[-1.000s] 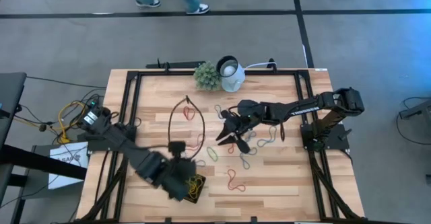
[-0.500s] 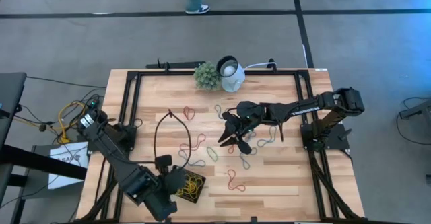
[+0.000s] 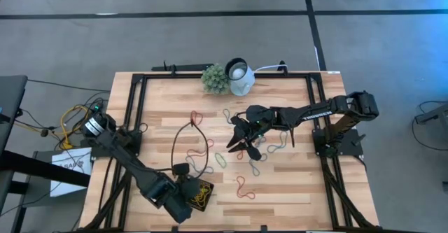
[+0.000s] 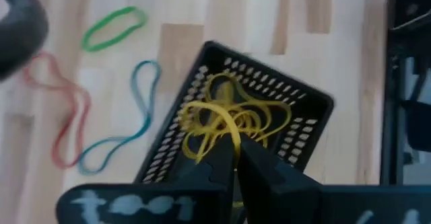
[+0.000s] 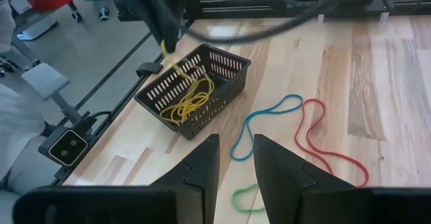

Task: Pick and place items into bin
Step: Put the yellow rubber band into the black bin, then put the red rubber band into the black bin

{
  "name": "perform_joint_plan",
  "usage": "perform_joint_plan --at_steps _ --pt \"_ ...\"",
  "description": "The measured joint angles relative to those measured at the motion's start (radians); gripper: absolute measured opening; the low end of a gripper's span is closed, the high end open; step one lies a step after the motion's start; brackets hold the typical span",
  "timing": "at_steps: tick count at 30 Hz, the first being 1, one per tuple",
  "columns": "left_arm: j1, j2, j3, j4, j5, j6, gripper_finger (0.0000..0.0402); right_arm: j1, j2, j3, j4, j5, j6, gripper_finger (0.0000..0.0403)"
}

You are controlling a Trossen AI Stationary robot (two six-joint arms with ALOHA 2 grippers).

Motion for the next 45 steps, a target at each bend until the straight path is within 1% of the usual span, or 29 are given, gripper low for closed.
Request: perform_joint_plan --at_steps 7,10,13,15,22,27,37,42,45 --pt "0.055 0.0 -0.094 0.098 0.085 -0.005 0.0 -0.004 0.0 0.0 0.001 0.001 0.0 0.0087" --pt "0.08 0.0 -0.141 0.204 0.161 0.019 0.0 -0.004 0.0 0.0 0.001 0.001 0.0 0.0087" --pt "0.105 0.0 -0.19 0.322 0.265 0.067 0.0 -0.004 0.0 0.0 0.001 0.001 0.0 0.0087" --pt "0.121 0.0 -0.217 0.367 0.313 0.069 0.0 -0.004 0.0 0.0 0.0 0.001 0.0 0.0087" --pt "0.158 0.0 -0.225 0.358 0.293 0.068 0.0005 -0.004 0.0 0.0 0.001 0.001 0.0 0.0087" --pt "0.178 0.0 -0.225 0.357 0.295 0.059 0.0032 -0.004 0.0 0.0 0.001 0.001 -0.007 0.0087" --pt "0.18 0.0 -0.224 0.327 0.352 0.033 0.0112 -0.004 0.0 0.0 0.001 0.001 -0.007 0.0087" --pt "0.188 0.0 -0.205 0.339 0.418 0.007 0.0134 -0.004 0.0 0.0 0.001 0.001 -0.008 0.0087" --pt "0.202 0.0 -0.168 0.313 0.459 -0.019 0.0142 -0.013 0.0 0.0 0.001 0.0 -0.008 0.0087"
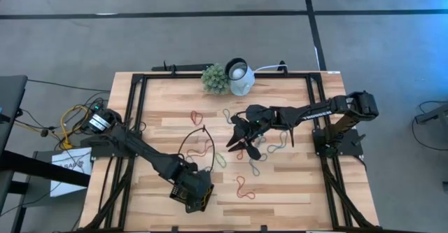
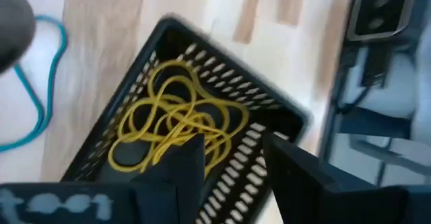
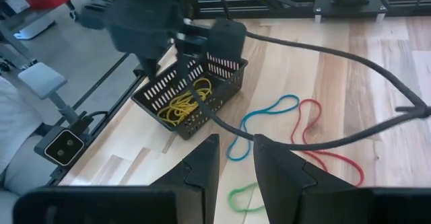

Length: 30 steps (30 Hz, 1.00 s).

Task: Pick and place items into bin
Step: Put the red rubber band into the black bin

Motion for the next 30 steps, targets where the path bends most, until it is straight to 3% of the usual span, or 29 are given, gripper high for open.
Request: perform_joint_plan --at_steps 5,11,17,20,27,30 --pt "0.034 0.0 0.076 -0.107 0.02 0.036 0.0143 -0.019 0.001 0.001 -0.001 0.0 0.009 0.0087" --pt "0.093 0.0 0.159 -0.34 -0.055 0.092 0.0133 -0.06 -0.039 0.011 -0.065 -0.008 -0.003 0.0087" --pt "0.197 0.0 0.232 -0.477 -0.123 0.058 0.0126 -0.127 -0.175 0.083 -0.393 0.013 -0.073 0.0087" --pt "0.256 0.0 0.268 -0.535 -0.137 0.126 0.0122 -0.154 -0.259 0.109 -0.516 0.075 -0.118 0.0087" --pt "0.398 -0.001 0.291 -0.598 -0.444 0.288 0.0112 -0.206 -0.435 0.083 -0.627 0.183 -0.15 0.0087" --pt "0.477 -0.002 0.261 -0.564 -0.478 0.327 0.0106 -0.213 -0.463 0.04 -0.631 0.182 -0.15 0.0087"
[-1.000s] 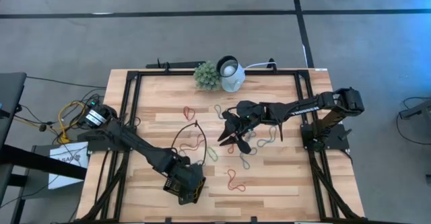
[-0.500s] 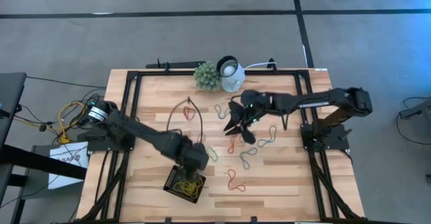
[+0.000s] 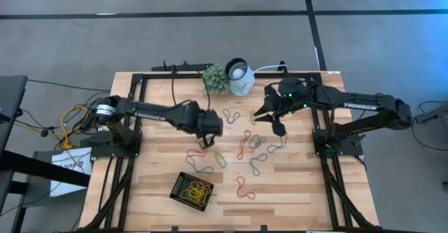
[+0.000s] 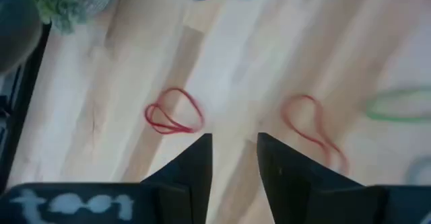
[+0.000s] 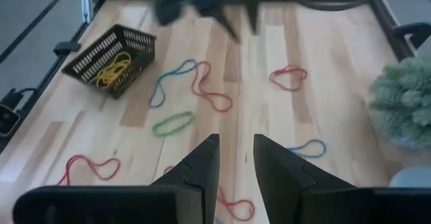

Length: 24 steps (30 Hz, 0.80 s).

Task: Pick and place items into bin
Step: Put the red rubber band into the black bin

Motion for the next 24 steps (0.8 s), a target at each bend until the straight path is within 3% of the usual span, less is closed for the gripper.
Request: perform_joint_plan --at_steps 7,15,24 --pt "0.178 0.003 -0.146 0.174 0.228 0.191 0.0086 0.0 0.015 -0.114 0.011 -0.001 0.005 0.0087" --pt "0.307 0.002 -0.267 0.207 0.212 0.152 0.0078 0.0 0.094 -0.196 0.057 -0.002 0.092 0.0087" --pt "0.337 0.002 -0.395 0.346 0.23 0.147 0.0077 0.0 0.246 -0.208 0.197 -0.002 0.114 0.0087"
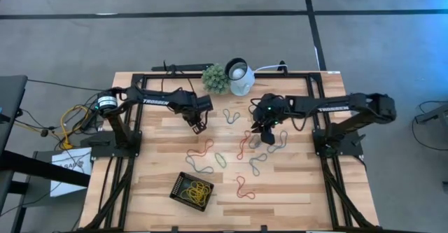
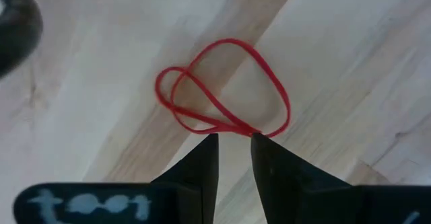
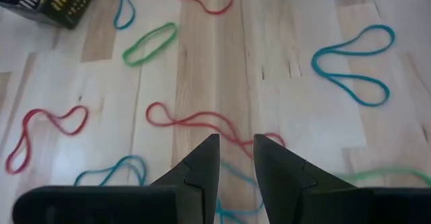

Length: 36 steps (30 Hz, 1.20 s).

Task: Pick and place items into bin
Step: Put the red rubber band into the black bin

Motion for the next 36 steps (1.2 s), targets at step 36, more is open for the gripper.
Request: perform_joint_plan --at_steps 36 --pt "-0.006 0.0 -0.003 0.069 -0.07 -0.151 0.0077 0.0 0.178 0.0 0.098 -0.001 0.045 0.0087"
